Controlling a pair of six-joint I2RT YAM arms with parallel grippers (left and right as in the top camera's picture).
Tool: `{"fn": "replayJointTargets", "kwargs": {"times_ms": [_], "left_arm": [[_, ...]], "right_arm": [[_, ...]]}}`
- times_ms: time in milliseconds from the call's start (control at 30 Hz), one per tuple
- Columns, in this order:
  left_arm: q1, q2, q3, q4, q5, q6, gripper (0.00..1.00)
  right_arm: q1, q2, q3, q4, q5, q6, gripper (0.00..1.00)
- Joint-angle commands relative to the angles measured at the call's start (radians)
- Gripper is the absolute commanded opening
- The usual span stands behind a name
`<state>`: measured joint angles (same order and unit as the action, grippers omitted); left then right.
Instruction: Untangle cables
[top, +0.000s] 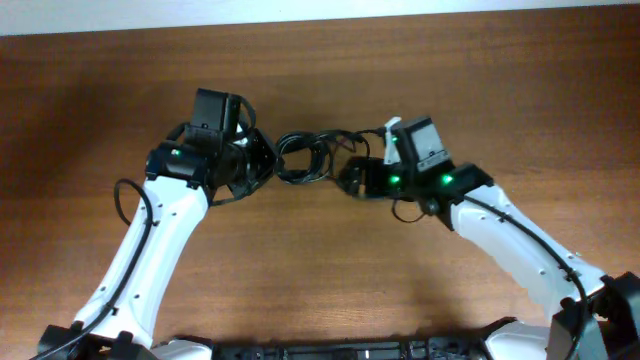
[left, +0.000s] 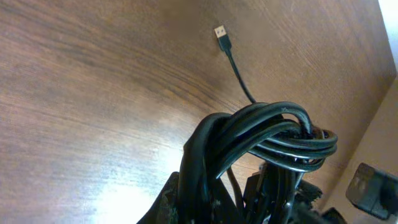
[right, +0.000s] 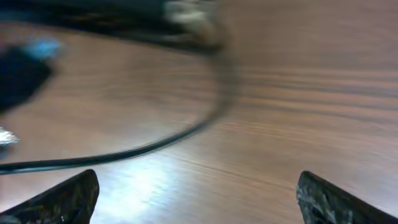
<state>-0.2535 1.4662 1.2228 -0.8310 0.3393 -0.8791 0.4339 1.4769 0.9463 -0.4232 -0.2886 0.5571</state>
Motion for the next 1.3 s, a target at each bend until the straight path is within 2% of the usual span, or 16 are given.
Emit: {"fn": "replayJointTargets", "kwargs": {"times_ms": [0, 167, 233, 367, 433, 533, 700, 833, 867, 900, 933, 1033, 1067, 1100, 1200, 1267], "left_arm": [[-0.032, -0.013, 0.016, -0.001, 0.034, -0.134, 0.0], [-0.032, -0.013, 0.016, -0.07, -0.052, -0.51, 0.0], [-0.032, -0.013, 0.016, -0.08, -0.048, -0.542, 0.0], [-0.033, -0.013, 0.016, -0.08, -0.041, -0.571, 0.0], [-0.035, -0.013, 0.016, -0.08, -0.041, -0.571, 0.0], [-0.035, -0.013, 0.016, -0.084, -0.015, -0.571, 0.0], [-0.041, -0.013, 0.016, -0.087, 0.026, -0.571, 0.0], [-0.04, -0.013, 0.016, -0.087, -0.007, -0.552, 0.0], [-0.04, -0.013, 0.016, -0.087, -0.006, -0.552, 0.0], [-0.04, -0.013, 0.016, -0.087, -0.007, -0.552, 0.0], [-0.04, -0.013, 0.016, -0.081, -0.008, -0.513, 0.0], [-0.039, -0.013, 0.016, -0.019, -0.068, 0.029, 0.0], [-0.039, -0.013, 0.016, -0.019, -0.101, 0.309, 0.0], [-0.039, -0.013, 0.016, -0.019, -0.146, 0.425, 0.0], [-0.039, -0.013, 0.016, -0.019, -0.343, 0.599, 0.0], [-0.047, -0.012, 0.016, -0.02, -0.296, 0.795, 0.0]], "right_arm": [[0.038, 0.009, -0.005, 0.016, 0.113, 0.149, 0.99], [0.037, 0.018, -0.005, 0.02, -0.034, 0.617, 0.99], [0.037, 0.019, -0.005, 0.026, -0.013, 0.852, 0.77], [0.038, 0.087, -0.005, 0.137, -0.072, 0.945, 0.74], [0.053, 0.121, -0.005, 0.267, -0.156, 0.945, 0.6], [0.104, 0.148, -0.005, 0.301, -0.106, 0.953, 0.55], [0.103, 0.164, -0.005, 0.33, -0.104, 0.972, 0.04], [0.103, 0.164, -0.005, 0.286, -0.104, 0.777, 0.04], [0.103, 0.164, -0.005, 0.266, -0.104, 0.777, 0.32], [0.103, 0.164, -0.005, 0.265, -0.094, 0.777, 0.43], [0.103, 0.164, -0.005, 0.262, -0.068, 0.762, 0.54], [0.09, 0.156, -0.005, 0.129, -0.023, 0.411, 0.86], [0.066, 0.115, -0.005, 0.023, 0.018, 0.266, 0.87], [0.05, 0.077, -0.005, -0.026, 0.031, 0.167, 0.87], [0.004, -0.141, -0.005, -0.233, 0.0, -0.224, 0.87], [0.004, -0.317, -0.005, -0.253, -0.074, -0.411, 0.89]]}}
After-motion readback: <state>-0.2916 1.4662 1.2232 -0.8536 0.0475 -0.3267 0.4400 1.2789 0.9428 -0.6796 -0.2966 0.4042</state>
